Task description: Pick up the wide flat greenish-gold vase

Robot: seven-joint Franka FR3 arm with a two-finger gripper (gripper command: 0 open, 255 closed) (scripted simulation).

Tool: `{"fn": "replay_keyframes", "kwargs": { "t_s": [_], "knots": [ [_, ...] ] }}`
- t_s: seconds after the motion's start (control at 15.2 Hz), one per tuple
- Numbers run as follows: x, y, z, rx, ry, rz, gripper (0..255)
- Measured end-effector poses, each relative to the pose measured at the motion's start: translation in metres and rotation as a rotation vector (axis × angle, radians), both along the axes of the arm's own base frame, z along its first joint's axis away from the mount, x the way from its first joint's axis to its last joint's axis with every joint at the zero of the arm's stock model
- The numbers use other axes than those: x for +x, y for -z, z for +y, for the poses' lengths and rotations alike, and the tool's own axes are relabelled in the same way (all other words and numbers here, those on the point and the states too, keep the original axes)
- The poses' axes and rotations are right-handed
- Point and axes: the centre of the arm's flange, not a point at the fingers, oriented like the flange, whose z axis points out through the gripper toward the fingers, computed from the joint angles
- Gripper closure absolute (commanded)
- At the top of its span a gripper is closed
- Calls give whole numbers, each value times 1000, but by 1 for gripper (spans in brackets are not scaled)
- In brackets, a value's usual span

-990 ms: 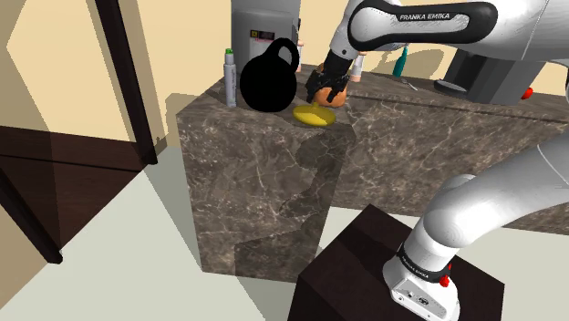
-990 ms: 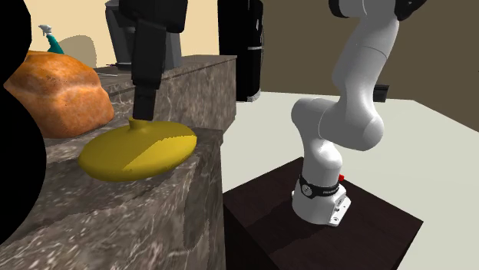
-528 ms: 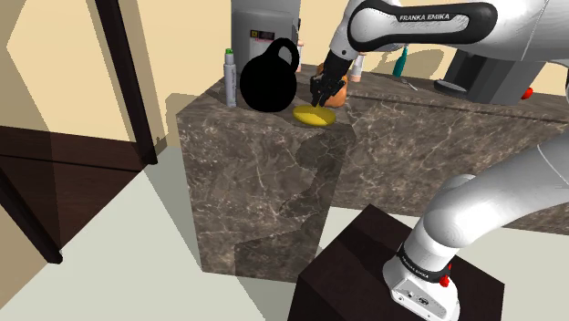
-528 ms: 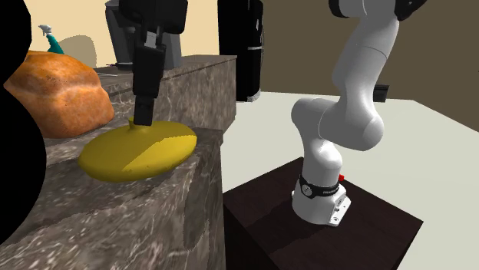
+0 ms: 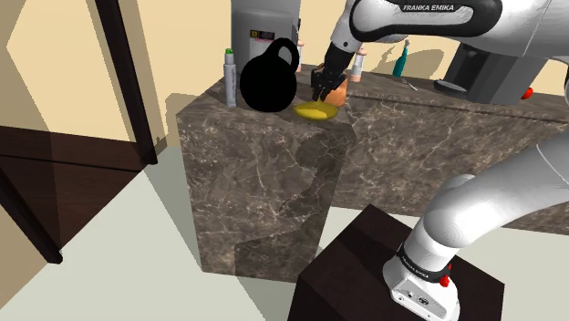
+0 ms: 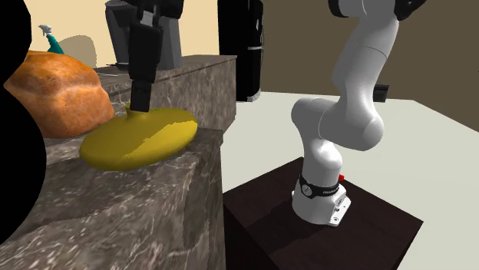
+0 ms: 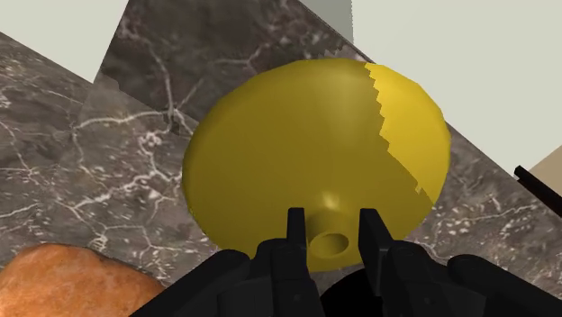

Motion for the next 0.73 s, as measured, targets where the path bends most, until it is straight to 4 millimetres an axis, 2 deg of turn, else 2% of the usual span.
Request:
{"fn": "replay_keyframes", "kwargs": {
  "t_s": [0.73],
  "knots": [
    [-1,-56,-1,0,0,0,255]
  ]
}}
